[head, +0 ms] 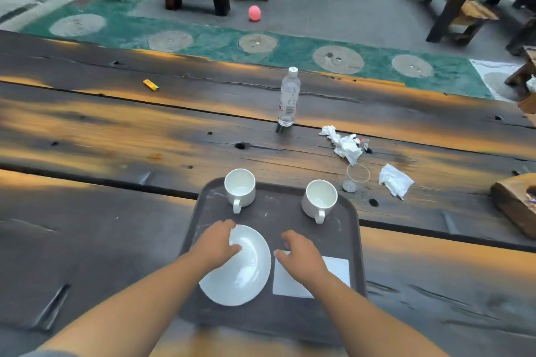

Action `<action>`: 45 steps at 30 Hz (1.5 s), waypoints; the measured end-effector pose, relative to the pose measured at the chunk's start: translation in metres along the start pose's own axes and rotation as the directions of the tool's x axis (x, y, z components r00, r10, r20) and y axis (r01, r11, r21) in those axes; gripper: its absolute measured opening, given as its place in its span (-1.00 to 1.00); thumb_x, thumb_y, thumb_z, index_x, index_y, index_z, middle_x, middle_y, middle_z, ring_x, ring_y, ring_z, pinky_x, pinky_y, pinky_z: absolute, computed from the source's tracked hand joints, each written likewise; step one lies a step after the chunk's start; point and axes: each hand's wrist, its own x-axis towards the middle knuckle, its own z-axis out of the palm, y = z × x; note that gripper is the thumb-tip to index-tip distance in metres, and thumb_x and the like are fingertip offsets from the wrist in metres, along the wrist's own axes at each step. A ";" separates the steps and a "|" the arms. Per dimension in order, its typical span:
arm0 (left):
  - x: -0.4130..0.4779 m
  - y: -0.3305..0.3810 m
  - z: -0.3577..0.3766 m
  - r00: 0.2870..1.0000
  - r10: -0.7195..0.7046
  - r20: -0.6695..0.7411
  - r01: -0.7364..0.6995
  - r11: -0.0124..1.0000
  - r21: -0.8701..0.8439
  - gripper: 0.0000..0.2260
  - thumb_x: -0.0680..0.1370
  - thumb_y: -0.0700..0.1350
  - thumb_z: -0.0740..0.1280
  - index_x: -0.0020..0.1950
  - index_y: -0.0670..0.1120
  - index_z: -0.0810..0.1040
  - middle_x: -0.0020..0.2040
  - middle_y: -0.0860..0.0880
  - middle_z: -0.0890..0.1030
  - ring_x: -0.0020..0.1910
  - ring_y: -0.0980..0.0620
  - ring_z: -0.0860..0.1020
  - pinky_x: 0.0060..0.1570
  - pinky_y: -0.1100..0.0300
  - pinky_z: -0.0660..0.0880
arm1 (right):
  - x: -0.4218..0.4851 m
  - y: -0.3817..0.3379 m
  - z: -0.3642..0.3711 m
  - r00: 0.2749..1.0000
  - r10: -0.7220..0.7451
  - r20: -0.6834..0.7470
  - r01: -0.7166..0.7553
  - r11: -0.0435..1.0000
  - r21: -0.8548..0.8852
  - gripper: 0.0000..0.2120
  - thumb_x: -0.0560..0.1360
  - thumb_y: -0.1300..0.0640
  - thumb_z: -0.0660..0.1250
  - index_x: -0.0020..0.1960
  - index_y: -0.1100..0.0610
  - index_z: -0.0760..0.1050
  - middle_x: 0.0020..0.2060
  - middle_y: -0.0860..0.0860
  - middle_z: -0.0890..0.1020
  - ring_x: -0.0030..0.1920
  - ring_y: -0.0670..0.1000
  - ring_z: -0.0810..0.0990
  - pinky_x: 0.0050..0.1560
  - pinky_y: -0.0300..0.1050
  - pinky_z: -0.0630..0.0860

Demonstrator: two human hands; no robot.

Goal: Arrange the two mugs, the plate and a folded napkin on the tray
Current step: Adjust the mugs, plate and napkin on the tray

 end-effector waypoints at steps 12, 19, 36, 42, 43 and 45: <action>0.005 -0.080 -0.010 0.985 -0.159 0.068 0.168 0.971 -0.169 -0.69 0.56 0.02 0.42 0.21 -0.11 0.52 0.02 -0.04 0.61 -0.05 -0.06 0.62 0.00 0.09 0.57 | 0.006 -0.021 0.037 0.971 0.230 -0.067 -0.234 0.970 -0.066 -0.75 0.58 -0.10 0.33 0.06 0.07 0.42 -0.13 -0.04 0.57 -0.09 0.08 0.59 -0.15 -0.05 0.49; 0.010 -0.105 0.008 0.978 -0.148 0.144 0.165 0.980 -0.115 -0.79 0.56 0.03 0.40 -0.13 -0.03 0.43 -0.29 -0.03 0.65 -0.49 -0.02 0.64 -0.42 0.19 0.49 | 0.004 -0.022 0.052 0.943 0.327 -0.063 -0.330 0.942 -0.055 -0.70 0.57 -0.02 0.30 -0.27 0.05 0.32 -0.29 -0.03 0.54 -0.24 0.07 0.49 -0.25 -0.06 0.40; 0.013 -0.108 0.016 0.976 -0.131 0.173 0.155 0.979 -0.136 -0.79 0.62 -0.11 0.28 -0.18 -0.07 0.32 -0.26 -0.15 0.67 -0.46 -0.07 0.65 -0.42 0.11 0.52 | 0.001 -0.036 0.061 0.924 0.381 -0.039 -0.377 0.923 0.080 -0.76 0.57 0.15 0.24 -0.25 0.12 0.31 -0.33 0.16 0.66 -0.53 0.08 0.51 -0.36 -0.06 0.53; 0.009 -0.112 0.017 0.968 -0.176 0.179 0.206 0.964 -0.166 -0.85 0.67 -0.13 0.22 -0.08 -0.14 0.38 -0.29 -0.18 0.66 -0.62 0.06 0.50 -0.52 0.18 0.46 | 0.002 -0.040 0.066 0.930 0.367 0.006 -0.366 0.925 0.104 -0.76 0.59 0.16 0.24 -0.24 0.14 0.33 -0.33 0.18 0.70 -0.57 0.03 0.53 -0.47 -0.12 0.54; 0.009 -0.113 0.018 0.966 -0.181 0.182 0.212 0.964 -0.164 -0.86 0.67 -0.13 0.21 -0.06 -0.14 0.39 -0.30 -0.19 0.67 -0.64 0.07 0.48 -0.52 0.17 0.47 | 0.002 -0.041 0.067 0.930 0.368 0.011 -0.367 0.924 0.109 -0.76 0.59 0.16 0.23 -0.24 0.13 0.33 -0.34 0.18 0.70 -0.58 0.02 0.52 -0.49 -0.13 0.54; 0.008 -0.115 0.018 0.963 -0.193 0.188 0.225 0.960 -0.167 -0.87 0.68 -0.13 0.20 -0.01 -0.16 0.40 -0.31 -0.21 0.70 -0.59 0.01 0.49 -0.46 0.13 0.52 | 0.001 -0.041 0.070 0.929 0.369 0.012 -0.368 0.922 0.120 -0.74 0.60 0.15 0.23 -0.25 0.13 0.31 -0.33 0.19 0.70 -0.59 0.01 0.52 -0.51 -0.14 0.54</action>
